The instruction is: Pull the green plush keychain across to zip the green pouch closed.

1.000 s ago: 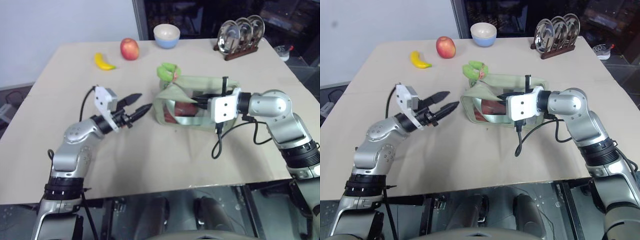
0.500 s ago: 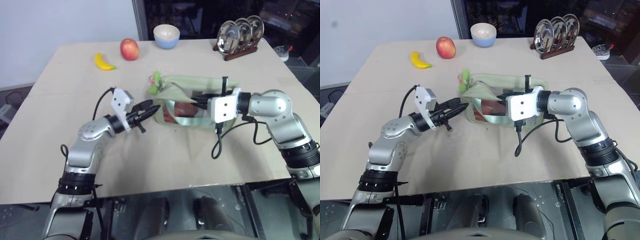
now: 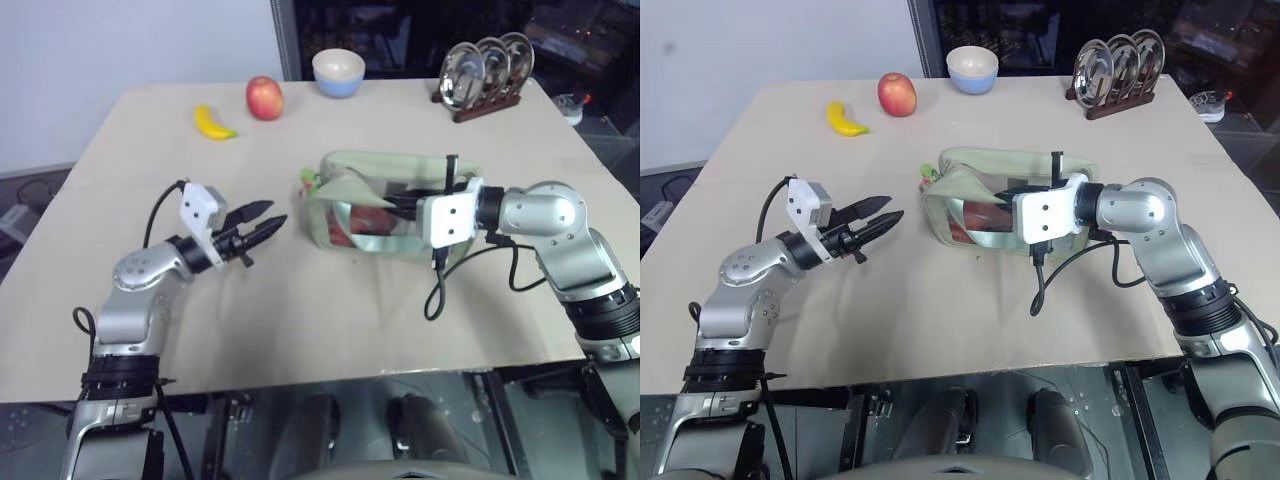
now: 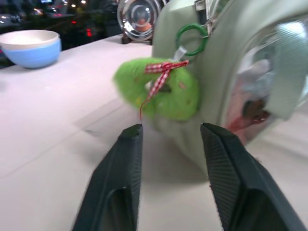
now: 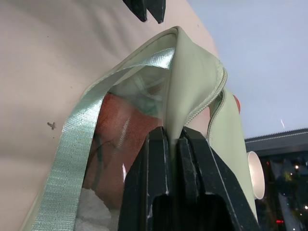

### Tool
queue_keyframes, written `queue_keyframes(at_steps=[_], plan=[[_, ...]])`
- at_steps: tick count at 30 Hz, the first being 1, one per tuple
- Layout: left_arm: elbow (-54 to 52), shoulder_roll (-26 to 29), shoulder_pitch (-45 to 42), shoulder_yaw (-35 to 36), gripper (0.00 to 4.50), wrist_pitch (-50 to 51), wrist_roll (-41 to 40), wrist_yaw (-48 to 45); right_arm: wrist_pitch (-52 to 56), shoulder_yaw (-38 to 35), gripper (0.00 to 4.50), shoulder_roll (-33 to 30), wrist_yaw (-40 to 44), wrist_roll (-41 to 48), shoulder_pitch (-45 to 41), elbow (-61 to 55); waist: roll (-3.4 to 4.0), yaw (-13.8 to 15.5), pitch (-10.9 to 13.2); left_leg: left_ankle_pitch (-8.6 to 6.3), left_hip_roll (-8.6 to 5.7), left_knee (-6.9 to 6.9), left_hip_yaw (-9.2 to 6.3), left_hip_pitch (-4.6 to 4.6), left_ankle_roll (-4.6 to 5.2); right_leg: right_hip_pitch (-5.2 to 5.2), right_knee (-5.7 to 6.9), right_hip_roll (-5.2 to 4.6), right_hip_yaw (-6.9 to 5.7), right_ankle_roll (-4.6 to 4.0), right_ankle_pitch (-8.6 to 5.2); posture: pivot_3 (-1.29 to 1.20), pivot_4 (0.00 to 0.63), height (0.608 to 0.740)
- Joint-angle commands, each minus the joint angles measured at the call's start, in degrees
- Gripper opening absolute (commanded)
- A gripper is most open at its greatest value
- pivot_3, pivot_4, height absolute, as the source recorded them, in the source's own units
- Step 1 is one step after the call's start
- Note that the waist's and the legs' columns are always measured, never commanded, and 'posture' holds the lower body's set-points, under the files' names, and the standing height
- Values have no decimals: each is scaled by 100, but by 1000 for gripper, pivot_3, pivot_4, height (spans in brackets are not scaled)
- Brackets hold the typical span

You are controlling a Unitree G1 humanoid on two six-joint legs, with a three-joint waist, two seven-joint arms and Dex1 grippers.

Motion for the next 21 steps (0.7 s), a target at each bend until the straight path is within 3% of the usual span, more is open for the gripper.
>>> queue_keyframes(at_steps=[1,9,21], plan=[[314,-10,-294,-166,1890,-598,555,151,-27,-106,0,-11,-30,106,-39,-201,0,-3,0,0,0,0,-1,0,0,-1,1,1,0,0,0,0,150,740],[872,-423,-858,-629,1890,-1110,974,116,24,-94,0,-23,-20,129,-16,-269,0,-10,0,0,0,-3,0,-2,0,-3,2,2,-1,0,0,0,150,740],[789,-526,-1018,-416,1890,575,-180,-559,141,-112,0,-86,-9,147,21,-397,0,-25,1,0,0,-2,-1,-2,1,-3,3,7,-4,1,0,0,150,740]])
